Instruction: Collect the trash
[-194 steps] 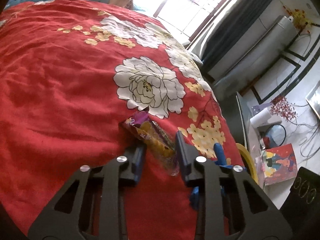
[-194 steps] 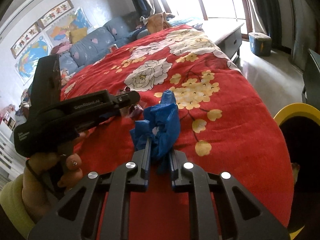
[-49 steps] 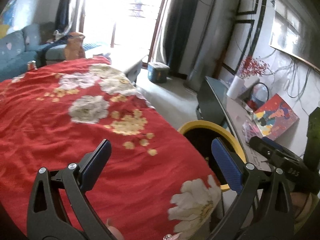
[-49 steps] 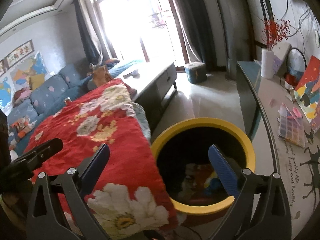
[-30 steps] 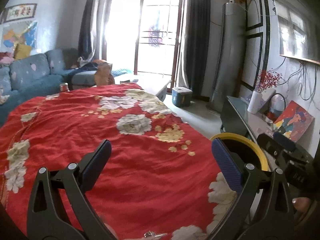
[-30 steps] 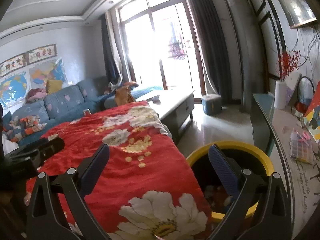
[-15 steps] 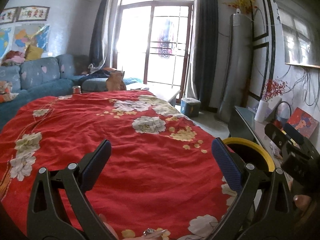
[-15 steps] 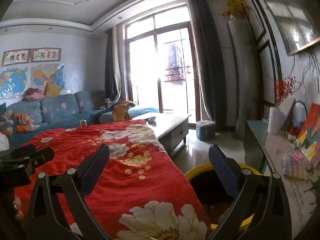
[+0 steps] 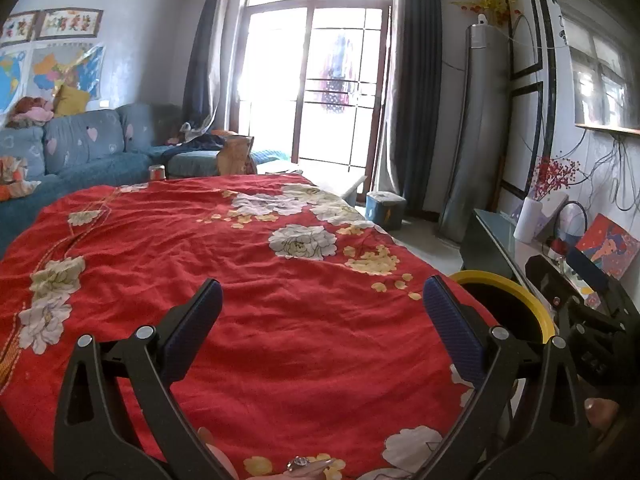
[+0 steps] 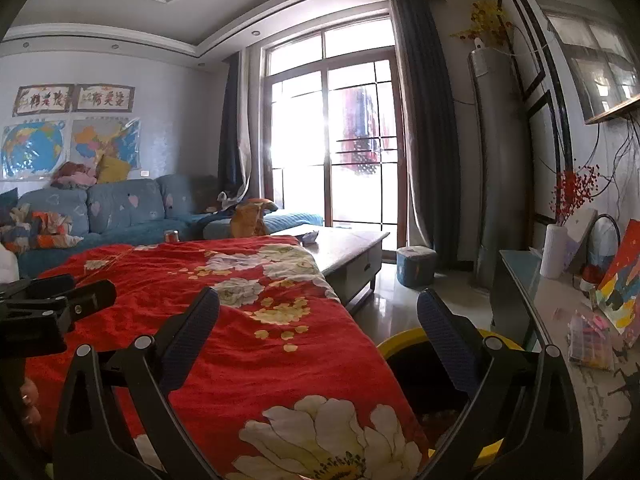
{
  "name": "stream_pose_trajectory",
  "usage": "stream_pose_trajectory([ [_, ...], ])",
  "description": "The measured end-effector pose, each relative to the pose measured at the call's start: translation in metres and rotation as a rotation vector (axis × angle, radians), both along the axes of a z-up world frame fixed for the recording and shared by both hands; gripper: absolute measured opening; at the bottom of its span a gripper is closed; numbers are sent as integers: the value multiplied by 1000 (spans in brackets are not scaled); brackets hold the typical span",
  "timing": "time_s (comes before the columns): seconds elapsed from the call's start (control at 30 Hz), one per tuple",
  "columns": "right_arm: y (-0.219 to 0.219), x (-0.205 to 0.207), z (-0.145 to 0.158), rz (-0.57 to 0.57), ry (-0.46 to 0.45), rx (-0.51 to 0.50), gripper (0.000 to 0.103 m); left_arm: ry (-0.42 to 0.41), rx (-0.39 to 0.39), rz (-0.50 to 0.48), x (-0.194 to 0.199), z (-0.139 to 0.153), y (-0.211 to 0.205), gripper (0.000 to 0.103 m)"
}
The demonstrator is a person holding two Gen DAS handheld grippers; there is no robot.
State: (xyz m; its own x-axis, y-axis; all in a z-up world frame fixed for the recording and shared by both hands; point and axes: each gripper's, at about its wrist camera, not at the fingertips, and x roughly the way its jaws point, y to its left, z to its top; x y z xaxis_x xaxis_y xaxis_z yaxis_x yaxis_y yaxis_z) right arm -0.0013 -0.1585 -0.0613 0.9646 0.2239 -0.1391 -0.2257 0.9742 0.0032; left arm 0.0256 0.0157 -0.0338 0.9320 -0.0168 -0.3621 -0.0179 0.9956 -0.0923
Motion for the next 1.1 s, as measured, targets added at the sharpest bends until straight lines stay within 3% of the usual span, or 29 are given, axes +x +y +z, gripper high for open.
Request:
stream_pose_trajectory([
  [1.1, -2, 0, -4, -9, 10, 6, 97, -5, 11, -21, -3, 3, -4, 92],
])
